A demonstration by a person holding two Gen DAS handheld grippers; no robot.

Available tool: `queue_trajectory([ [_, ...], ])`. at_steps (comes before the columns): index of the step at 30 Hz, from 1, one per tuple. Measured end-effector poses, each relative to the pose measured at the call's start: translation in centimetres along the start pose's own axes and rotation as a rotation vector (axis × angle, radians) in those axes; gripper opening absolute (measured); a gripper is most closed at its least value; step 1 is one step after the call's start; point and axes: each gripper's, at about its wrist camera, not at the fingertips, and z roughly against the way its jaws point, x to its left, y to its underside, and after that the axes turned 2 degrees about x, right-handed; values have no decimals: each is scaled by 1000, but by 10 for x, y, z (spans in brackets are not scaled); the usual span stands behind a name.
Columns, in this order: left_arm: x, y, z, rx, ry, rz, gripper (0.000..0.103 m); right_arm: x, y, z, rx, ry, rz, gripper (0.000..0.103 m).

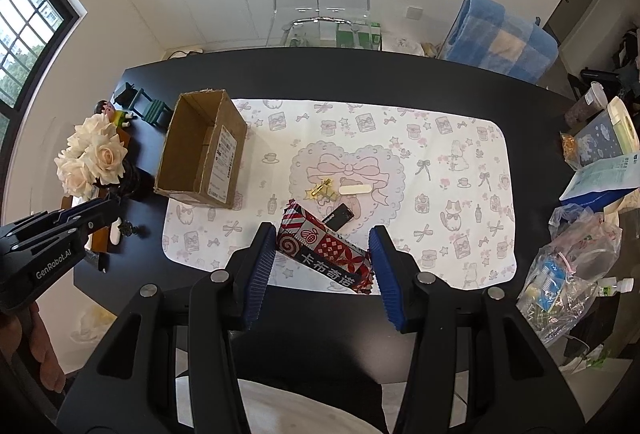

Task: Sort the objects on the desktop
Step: 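Lift the candy bar with right gripper while left gripper carries hair tie toward box, then open left gripper over the cardboard box while right gripper holds the candy bar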

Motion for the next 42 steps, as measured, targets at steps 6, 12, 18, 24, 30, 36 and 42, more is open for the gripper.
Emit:
queue_trajectory([
  [6, 14, -15, -12, 13, -22, -17, 17, 15, -9, -11, 26, -8, 11, 50],
  [12, 27, -38, -30, 31, -27, -30, 17, 27, -26, -26, 43, -6, 17, 50],
  [18, 39, -66, -50, 43, -29, -37, 17, 41, -48, -49, 74, -2, 34, 50],
  [24, 55, -88, -73, 65, -33, -16, 17, 51, -72, -73, 96, -1, 38, 50],
  [30, 66, -97, -95, 95, -36, -5, 17, 59, -86, -96, 128, -2, 41, 50],
  [36, 74, -102, -109, 118, -34, 2, 17, 62, -94, -111, 149, 1, 43, 50],
  [42, 76, -106, -116, 118, -29, 4, 19, 62, -96, -120, 169, 3, 43, 50],
])
